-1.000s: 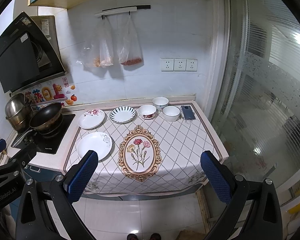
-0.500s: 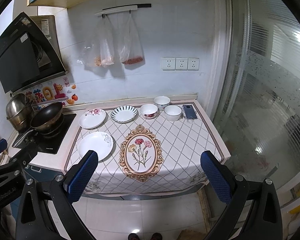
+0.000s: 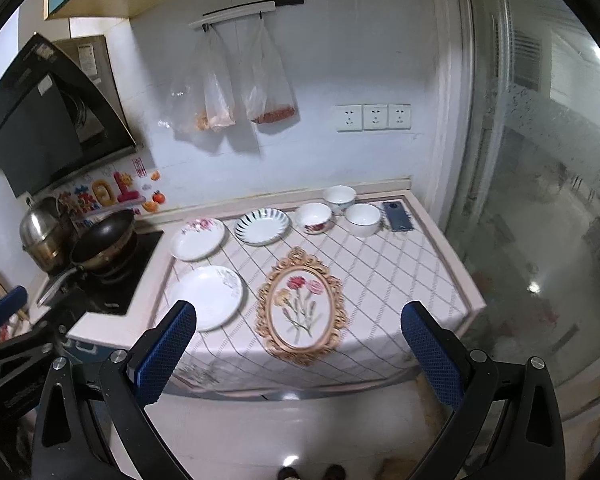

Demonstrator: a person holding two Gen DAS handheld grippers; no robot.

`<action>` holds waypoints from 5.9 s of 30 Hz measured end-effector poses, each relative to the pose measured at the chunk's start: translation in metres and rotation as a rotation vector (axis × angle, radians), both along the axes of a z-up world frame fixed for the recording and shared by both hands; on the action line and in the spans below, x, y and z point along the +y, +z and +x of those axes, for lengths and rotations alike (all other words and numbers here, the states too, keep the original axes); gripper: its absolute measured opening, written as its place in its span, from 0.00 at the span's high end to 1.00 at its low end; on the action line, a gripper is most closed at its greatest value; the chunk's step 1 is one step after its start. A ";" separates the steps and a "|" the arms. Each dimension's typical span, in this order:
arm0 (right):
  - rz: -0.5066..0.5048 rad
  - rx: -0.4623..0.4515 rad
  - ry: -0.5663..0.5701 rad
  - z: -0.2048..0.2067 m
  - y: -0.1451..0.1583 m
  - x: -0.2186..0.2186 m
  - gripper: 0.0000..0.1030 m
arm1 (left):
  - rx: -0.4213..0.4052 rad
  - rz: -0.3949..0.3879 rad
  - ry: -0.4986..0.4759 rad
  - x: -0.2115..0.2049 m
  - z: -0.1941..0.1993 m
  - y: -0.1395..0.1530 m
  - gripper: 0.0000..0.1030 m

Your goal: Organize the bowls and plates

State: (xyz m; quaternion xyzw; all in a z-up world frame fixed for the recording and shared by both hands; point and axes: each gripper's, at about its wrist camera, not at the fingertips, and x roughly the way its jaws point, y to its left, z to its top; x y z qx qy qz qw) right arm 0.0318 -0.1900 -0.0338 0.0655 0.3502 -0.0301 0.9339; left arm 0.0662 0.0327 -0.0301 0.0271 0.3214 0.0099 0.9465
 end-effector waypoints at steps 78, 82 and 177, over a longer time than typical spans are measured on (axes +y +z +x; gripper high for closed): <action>0.521 0.630 0.125 0.407 -0.416 -0.131 0.87 | 0.692 -0.105 -0.161 -0.090 0.375 -0.335 0.74; 0.532 0.635 0.118 0.405 -0.420 -0.133 0.87 | 0.695 -0.096 -0.155 -0.093 0.371 -0.334 0.74; 0.485 0.631 0.151 0.446 -0.322 -0.069 0.89 | 0.661 -0.277 -0.211 -0.031 0.420 -0.287 0.80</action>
